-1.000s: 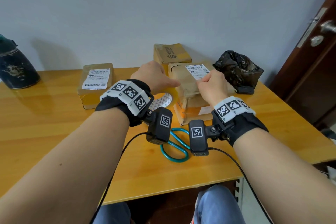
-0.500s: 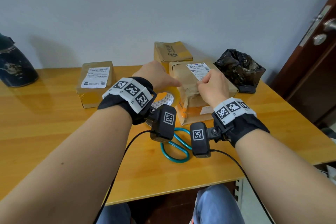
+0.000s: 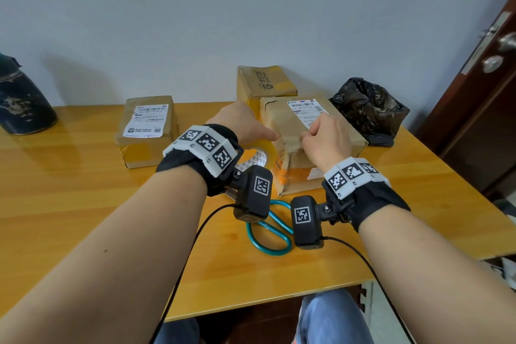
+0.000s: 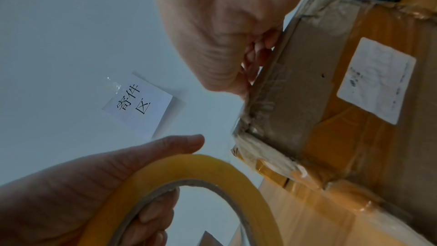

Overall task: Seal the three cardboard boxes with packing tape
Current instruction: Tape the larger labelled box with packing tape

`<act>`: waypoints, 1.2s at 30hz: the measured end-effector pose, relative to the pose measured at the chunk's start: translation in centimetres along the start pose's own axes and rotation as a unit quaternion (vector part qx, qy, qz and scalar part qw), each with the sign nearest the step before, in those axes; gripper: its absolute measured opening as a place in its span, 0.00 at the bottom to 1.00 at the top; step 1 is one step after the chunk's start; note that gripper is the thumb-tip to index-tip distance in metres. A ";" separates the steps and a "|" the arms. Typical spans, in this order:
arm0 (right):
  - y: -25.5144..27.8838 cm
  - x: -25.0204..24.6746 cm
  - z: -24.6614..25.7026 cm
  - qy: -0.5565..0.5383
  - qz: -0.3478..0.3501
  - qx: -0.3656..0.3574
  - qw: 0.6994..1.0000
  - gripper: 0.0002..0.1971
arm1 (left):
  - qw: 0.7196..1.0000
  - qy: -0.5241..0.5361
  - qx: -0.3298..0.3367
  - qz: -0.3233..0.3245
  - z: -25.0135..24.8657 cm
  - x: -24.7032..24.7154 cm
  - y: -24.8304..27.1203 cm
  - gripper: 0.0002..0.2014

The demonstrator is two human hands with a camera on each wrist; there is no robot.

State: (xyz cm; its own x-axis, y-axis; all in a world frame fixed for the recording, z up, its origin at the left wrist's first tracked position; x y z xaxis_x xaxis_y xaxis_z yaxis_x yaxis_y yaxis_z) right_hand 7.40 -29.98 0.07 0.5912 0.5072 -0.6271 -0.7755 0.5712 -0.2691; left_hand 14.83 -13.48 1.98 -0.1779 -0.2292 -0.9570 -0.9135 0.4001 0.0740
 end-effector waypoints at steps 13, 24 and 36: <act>-0.1 -1.7 -1.8 0.052 -0.094 0.058 0.992 0.31 | 1.000 0.000 -0.015 0.004 -0.1 1.1 -0.3 0.23; 2.0 -1.4 1.4 0.033 -0.068 -0.170 0.983 0.15 | 1.000 -0.010 -0.015 0.005 0.0 1.3 -0.2 0.23; 5.7 2.6 0.2 0.069 0.081 -0.351 0.930 0.24 | 1.000 -0.015 -0.010 -0.002 -0.1 1.6 0.1 0.25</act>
State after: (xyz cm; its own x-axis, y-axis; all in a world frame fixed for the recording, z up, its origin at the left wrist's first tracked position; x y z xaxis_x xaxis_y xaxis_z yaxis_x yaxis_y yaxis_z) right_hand 4.54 -25.27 -3.01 0.4582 0.4336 -0.7759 -0.8342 -0.0916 -0.5438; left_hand 14.39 -13.91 0.47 -0.1639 -0.2035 -0.9653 -0.9213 0.3815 0.0760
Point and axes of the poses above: each hand's wrist, its own y-axis away from the middle knuckle, its own x-axis out of the palm, z = x × y, the point moved 6 cm from there along -y, towards the middle knuckle, and after that the axes turned 15 degrees about -y, right-handed, at the moved point
